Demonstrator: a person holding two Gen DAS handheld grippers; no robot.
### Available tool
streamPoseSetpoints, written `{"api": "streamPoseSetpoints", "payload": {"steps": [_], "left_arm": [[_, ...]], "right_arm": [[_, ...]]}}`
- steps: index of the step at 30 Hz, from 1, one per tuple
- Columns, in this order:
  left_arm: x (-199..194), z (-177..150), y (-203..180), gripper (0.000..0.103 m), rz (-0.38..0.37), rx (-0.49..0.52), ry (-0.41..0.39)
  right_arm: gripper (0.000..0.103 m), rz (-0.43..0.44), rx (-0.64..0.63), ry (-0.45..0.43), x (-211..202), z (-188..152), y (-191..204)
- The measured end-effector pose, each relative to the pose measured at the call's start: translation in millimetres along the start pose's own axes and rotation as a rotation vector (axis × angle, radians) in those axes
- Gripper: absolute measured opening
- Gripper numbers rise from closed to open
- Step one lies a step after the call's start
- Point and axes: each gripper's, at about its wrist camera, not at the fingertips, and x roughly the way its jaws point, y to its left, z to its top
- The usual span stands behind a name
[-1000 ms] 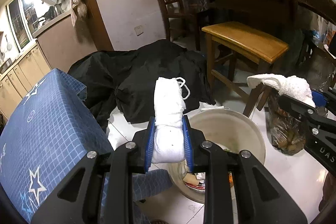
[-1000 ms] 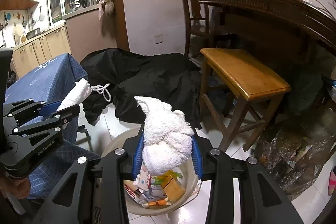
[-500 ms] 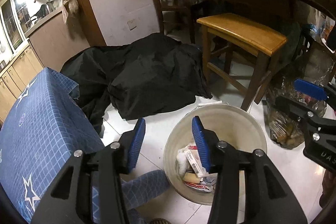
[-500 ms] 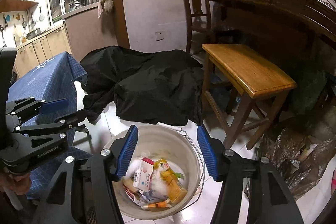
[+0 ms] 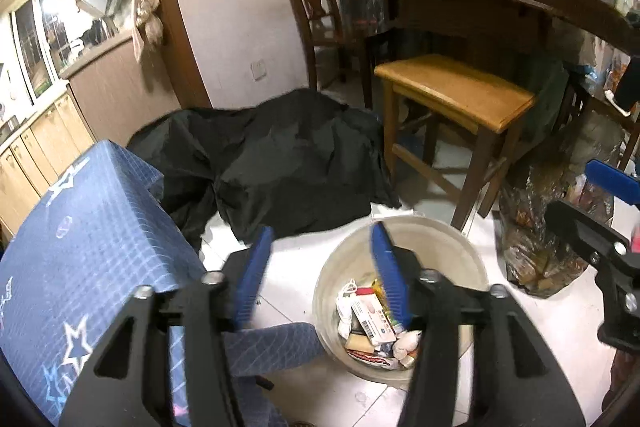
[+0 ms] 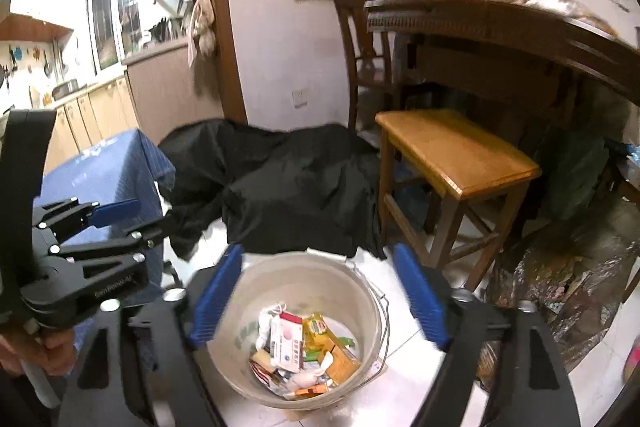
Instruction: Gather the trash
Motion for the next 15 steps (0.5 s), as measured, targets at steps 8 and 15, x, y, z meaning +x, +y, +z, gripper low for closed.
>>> {"api": "streamPoseSetpoints", "payload": {"steps": [8, 15], "left_arm": [[-66.9, -14.6, 25.3, 0.076, 0.037, -0.053, -0.148], [-135.5, -42.4, 99.0, 0.084, 0.135, -0.22, -0.184]], "right_arm": [[0.098, -0.026, -0.019, -0.098, -62.7, 3.2, 31.6], [0.098, 0.063, -0.069, -0.152, -103.5, 17.4, 96.9]]}}
